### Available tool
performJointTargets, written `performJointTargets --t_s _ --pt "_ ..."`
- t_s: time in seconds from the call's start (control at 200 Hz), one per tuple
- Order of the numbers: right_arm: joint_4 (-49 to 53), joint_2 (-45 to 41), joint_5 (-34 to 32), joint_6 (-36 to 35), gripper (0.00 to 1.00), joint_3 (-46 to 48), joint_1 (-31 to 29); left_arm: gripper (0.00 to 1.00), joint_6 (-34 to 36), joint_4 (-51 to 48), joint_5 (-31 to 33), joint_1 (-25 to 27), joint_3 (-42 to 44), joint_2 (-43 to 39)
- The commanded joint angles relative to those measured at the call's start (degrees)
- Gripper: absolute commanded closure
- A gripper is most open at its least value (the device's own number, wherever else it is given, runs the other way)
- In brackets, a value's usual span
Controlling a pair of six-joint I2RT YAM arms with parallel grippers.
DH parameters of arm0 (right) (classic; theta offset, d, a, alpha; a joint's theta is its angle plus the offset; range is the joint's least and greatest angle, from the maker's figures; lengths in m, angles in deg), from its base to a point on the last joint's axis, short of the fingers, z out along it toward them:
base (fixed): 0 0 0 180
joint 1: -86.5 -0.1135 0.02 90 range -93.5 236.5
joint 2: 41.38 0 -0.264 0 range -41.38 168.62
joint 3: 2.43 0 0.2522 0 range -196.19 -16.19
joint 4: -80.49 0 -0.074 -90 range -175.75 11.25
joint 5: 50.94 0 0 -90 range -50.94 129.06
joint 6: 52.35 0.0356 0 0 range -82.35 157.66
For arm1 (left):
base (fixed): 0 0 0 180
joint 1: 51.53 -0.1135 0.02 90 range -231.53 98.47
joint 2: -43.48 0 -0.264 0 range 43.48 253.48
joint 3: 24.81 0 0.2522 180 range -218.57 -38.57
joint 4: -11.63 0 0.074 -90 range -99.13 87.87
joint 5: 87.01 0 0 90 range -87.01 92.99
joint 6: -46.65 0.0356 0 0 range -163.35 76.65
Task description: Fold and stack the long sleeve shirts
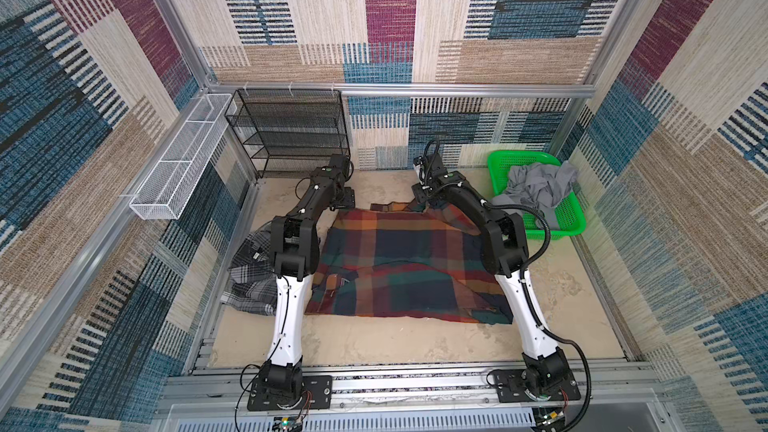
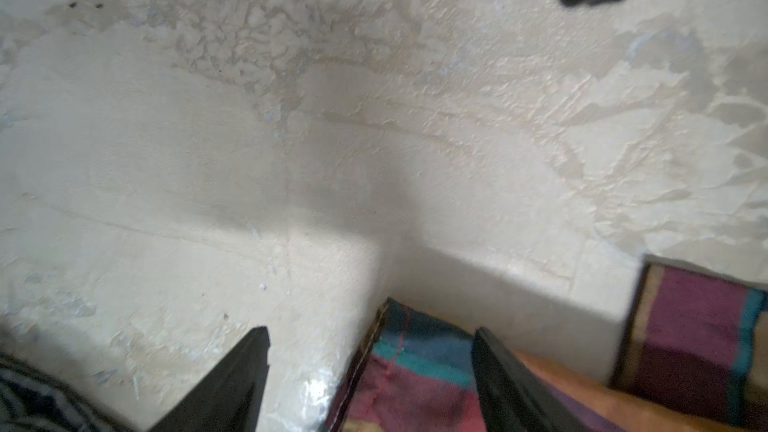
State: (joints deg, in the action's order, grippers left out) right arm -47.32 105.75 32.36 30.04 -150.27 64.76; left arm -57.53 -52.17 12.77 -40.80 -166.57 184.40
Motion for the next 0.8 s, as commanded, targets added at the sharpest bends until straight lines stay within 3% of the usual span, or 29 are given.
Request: performJointTargets --t_s 0.0,0.195,0.416,0.496,0.606,0.796 --pt "1.61 0.19 -1.57 -0.99 0.41 0.26 0.0 0.2 0.06 -2.57 -3.6 -0.09 -1.51 1.31" --pt "-1.26 -3.77 0.79 -1.17 0.41 7.33 0.05 0.2 -1.58 -3.05 -5.98 0.09 0.83 0.81" --pt "-1.65 -4.53 1.84 -0.38 0.73 9.74 0.07 0.27 -2.1 -2.92 -5.73 0.09 1.86 1.74" --pt "-3.34 -6.28 3.59 0.12 0.81 11.51 0.05 0.29 -2.06 -2.69 -5.33 0.09 2.36 1.68" --pt "-6.1 -9.1 7.26 1.15 1.0 13.98 0.04 0.29 -2.14 -0.23 -6.14 0.09 5.08 -0.5" --pt "-9.79 -12.81 9.73 2.66 1.0 16.69 0.11 0.32 -2.13 1.13 -6.44 0.09 7.33 -2.3"
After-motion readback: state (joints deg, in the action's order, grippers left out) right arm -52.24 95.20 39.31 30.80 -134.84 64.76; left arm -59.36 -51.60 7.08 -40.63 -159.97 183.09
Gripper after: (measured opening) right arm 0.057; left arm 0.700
